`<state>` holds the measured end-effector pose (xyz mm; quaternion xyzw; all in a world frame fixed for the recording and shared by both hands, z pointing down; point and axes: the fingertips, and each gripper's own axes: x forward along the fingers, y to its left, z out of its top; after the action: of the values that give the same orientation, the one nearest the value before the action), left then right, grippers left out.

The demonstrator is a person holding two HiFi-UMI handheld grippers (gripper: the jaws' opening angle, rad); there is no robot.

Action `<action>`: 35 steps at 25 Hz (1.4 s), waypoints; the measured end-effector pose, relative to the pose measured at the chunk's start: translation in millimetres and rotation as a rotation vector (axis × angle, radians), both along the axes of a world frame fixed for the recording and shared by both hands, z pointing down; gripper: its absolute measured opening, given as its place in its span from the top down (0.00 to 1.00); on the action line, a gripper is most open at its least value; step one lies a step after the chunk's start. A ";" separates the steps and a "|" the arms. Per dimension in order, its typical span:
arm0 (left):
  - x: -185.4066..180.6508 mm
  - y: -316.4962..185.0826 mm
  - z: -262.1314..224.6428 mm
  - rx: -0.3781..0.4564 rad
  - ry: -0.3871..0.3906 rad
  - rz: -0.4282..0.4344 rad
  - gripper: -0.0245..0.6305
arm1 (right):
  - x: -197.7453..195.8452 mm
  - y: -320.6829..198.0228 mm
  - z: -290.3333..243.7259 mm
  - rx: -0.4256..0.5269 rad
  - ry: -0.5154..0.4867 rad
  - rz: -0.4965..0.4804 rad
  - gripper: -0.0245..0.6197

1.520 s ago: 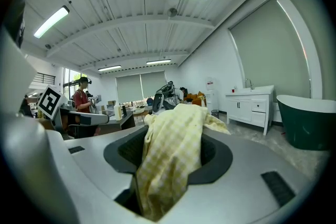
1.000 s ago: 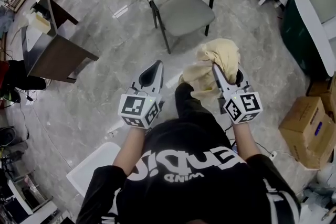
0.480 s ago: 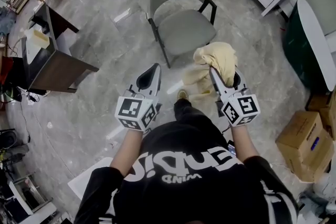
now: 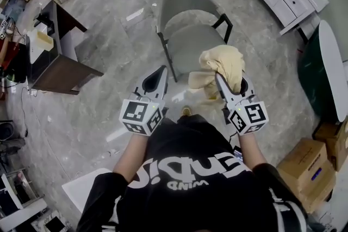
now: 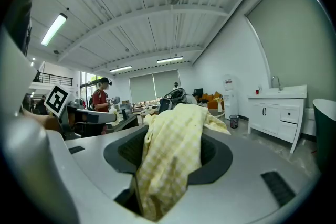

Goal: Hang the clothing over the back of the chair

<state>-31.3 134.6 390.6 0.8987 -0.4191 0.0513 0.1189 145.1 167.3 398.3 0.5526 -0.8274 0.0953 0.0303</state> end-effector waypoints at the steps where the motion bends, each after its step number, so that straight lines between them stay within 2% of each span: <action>1: 1.6 -6.0 0.2 0.000 0.001 -0.011 0.94 | 1.2 -7.5 1.2 -0.001 0.002 -0.015 0.64; 9: -1.4 -55.2 2.4 -0.007 -0.001 -0.056 0.94 | 0.8 -67.7 9.3 -0.018 -0.009 -0.070 0.64; 15: -6.1 -108.5 1.1 0.005 0.012 -0.052 0.94 | -4.9 -115.4 10.7 -0.018 0.001 -0.071 0.64; 22: -7.8 -178.0 6.2 -0.005 0.020 -0.017 0.94 | -11.7 -177.9 7.7 -0.021 0.002 -0.040 0.64; 35: -10.2 -297.6 5.9 -0.026 0.017 0.104 0.94 | -23.9 -279.2 1.3 -0.037 0.013 0.033 0.64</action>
<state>-41.5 -163.0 396.5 0.9180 -0.3701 0.0551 0.1313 121.3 -111.9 399.5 0.5663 -0.8160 0.1073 0.0442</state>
